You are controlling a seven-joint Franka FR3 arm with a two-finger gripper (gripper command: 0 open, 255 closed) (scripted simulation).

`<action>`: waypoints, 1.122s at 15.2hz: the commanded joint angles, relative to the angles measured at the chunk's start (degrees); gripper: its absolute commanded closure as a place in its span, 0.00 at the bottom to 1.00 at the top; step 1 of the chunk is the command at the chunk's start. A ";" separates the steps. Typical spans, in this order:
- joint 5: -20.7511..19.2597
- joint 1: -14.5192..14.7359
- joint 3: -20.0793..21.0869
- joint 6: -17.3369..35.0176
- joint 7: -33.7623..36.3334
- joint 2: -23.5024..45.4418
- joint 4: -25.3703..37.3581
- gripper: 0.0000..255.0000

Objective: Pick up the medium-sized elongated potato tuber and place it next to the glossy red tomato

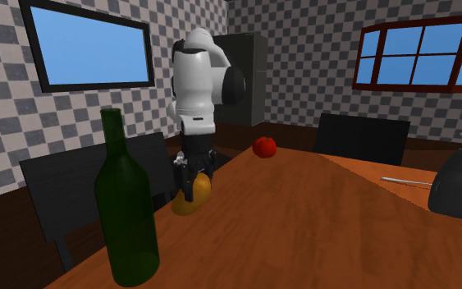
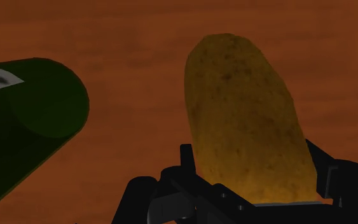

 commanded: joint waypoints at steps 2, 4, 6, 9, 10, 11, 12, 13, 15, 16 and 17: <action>-0.38 0.09 -0.17 -2.06 0.34 -0.66 1.43 1.00; -0.61 0.11 -0.29 -3.38 0.50 -1.11 2.33 1.00; -0.82 0.11 -0.40 -4.72 0.65 -1.51 3.30 1.00; -1.10 0.09 -0.54 -6.78 0.85 -2.02 4.89 1.00; -1.18 0.07 -0.59 -7.47 0.91 -2.17 5.45 1.00; -1.26 0.05 -0.63 -8.18 0.97 -2.31 6.03 1.00; -1.33 0.03 -0.67 -8.88 1.03 -2.43 6.63 1.00; -1.40 0.00 -0.70 -9.60 1.09 -2.54 7.24 1.00; -1.51 -0.08 -0.77 -11.05 1.19 -2.71 8.54 1.00; -1.56 -0.12 -0.80 -11.78 1.24 -2.78 9.21 1.00; -1.60 -0.17 -0.83 -12.52 1.29 -2.83 9.91 1.00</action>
